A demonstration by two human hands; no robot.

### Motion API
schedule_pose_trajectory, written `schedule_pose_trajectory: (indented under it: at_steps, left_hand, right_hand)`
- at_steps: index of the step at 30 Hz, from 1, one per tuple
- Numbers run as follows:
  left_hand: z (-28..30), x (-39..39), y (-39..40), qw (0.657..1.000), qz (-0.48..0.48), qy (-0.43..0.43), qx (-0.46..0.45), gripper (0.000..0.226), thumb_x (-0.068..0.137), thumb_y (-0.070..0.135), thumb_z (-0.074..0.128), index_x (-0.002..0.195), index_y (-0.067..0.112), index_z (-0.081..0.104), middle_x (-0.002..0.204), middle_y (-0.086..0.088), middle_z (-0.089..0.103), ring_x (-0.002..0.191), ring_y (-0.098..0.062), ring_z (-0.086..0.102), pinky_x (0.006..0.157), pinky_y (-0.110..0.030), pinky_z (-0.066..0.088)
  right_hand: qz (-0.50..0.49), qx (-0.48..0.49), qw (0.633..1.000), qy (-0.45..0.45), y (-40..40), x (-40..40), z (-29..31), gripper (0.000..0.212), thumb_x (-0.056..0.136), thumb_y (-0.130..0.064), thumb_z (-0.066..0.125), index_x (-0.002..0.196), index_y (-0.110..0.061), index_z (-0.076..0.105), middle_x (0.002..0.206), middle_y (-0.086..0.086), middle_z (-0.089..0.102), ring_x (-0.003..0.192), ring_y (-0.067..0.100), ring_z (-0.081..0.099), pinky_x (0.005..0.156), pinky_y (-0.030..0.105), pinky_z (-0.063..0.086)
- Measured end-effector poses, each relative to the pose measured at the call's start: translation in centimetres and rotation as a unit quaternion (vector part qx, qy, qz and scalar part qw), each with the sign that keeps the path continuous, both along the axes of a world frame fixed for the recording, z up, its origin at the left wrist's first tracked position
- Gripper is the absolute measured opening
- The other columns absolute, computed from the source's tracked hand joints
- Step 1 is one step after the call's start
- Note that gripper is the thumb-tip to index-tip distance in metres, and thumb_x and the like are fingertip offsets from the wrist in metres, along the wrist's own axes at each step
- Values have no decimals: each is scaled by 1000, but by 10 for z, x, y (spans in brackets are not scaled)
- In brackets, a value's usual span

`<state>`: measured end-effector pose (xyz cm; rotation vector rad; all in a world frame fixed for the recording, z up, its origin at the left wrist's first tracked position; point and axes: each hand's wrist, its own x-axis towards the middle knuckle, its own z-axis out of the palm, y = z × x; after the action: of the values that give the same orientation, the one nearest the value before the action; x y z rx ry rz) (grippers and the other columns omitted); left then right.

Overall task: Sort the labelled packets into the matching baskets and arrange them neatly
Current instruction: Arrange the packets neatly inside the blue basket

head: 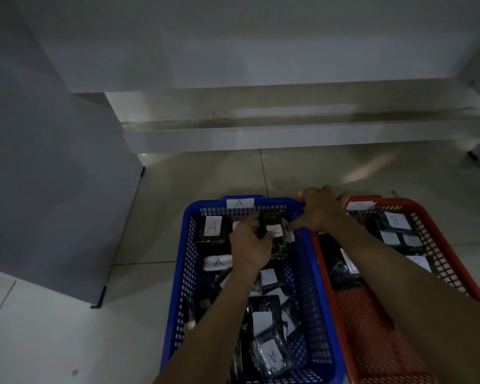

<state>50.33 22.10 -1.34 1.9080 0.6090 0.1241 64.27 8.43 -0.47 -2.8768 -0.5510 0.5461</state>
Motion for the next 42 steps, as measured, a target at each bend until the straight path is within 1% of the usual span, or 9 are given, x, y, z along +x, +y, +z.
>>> schedule_pose_trajectory:
  at_steps: [8, 11, 16, 20, 25, 30, 36, 40, 42]
  left_hand:
    - [-1, 2, -11, 997, 46, 25, 57, 30, 87, 1, 64, 116, 5, 69, 110, -12, 72, 98, -23, 67, 75, -16, 45]
    - [-5, 2, -8, 993, 73, 27, 84, 25, 84, -2, 61, 106, 5, 71, 102, -12, 73, 91, -23, 68, 67, -18, 44]
    - [-6, 4, -9, 988, 112, 24, 99, 32, 84, 1, 65, 116, 3, 67, 111, -13, 71, 98, -23, 67, 71, -16, 42]
    - [0, 9, -20, 990, 101, 23, 94, 18, 86, 5, 67, 104, 6, 72, 103, -9, 73, 90, -17, 68, 67, -14, 41]
    - [-12, 12, -8, 992, 96, 34, 72, 31, 77, 20, 82, 106, 13, 74, 105, -4, 75, 91, -14, 70, 73, -15, 48]
    - [-18, 13, 9, 997, 50, 6, 59, 40, 67, 31, 89, 98, 11, 76, 96, -2, 76, 76, -5, 65, 64, -8, 47]
    - [-12, -11, 39, 999, 36, -39, -2, 18, 85, 21, 76, 98, 9, 77, 74, 2, 74, 60, -17, 71, 65, -37, 62]
    - [-6, -50, 82, 997, 57, -53, 9, 12, 89, 13, 71, 100, 11, 76, 84, -5, 76, 66, -17, 73, 70, -36, 63]
    - [1, -72, 96, 997, 50, -60, 29, 14, 89, 9, 69, 101, 11, 75, 92, -5, 76, 73, -14, 73, 74, -29, 61]
  right_hand:
    - [-31, -8, 999, 0, 5, -17, 10, 79, 63, -57, 86, 125, -19, 56, 126, 3, 56, 132, 28, 37, 103, 45, 25]
    - [-31, 1, 1000, -4, 4, -15, 5, 75, 61, -58, 86, 122, -23, 57, 123, 0, 58, 128, 27, 40, 104, 48, 25]
    - [-35, 6, 999, 22, 6, -7, -5, 69, 53, -54, 87, 108, -23, 59, 112, 3, 61, 122, 28, 42, 104, 56, 36]
    - [-35, -3, 999, 23, 7, -7, -7, 73, 54, -53, 86, 113, -22, 56, 115, 4, 58, 121, 28, 42, 105, 58, 36]
    - [-6, 12, 999, 31, 4, -1, -13, 85, 41, -64, 79, 112, -23, 58, 113, 4, 59, 115, 27, 45, 103, 54, 40]
    - [24, 44, 998, 35, 1, -3, -10, 75, 39, -65, 71, 103, -26, 65, 99, -1, 64, 104, 26, 53, 99, 51, 43]
    - [6, 132, 991, -39, -6, -24, 0, 48, 63, -42, 81, 100, -15, 67, 101, 7, 61, 107, 29, 51, 98, 48, 39]
    - [-7, 247, 959, -138, -7, -53, 19, 24, 79, -24, 81, 100, -18, 70, 98, 0, 65, 99, 20, 59, 88, 49, 51]
    - [8, 294, 953, -74, 2, -75, 32, 9, 85, -20, 79, 90, -17, 72, 88, -4, 69, 83, 11, 65, 78, 38, 57]
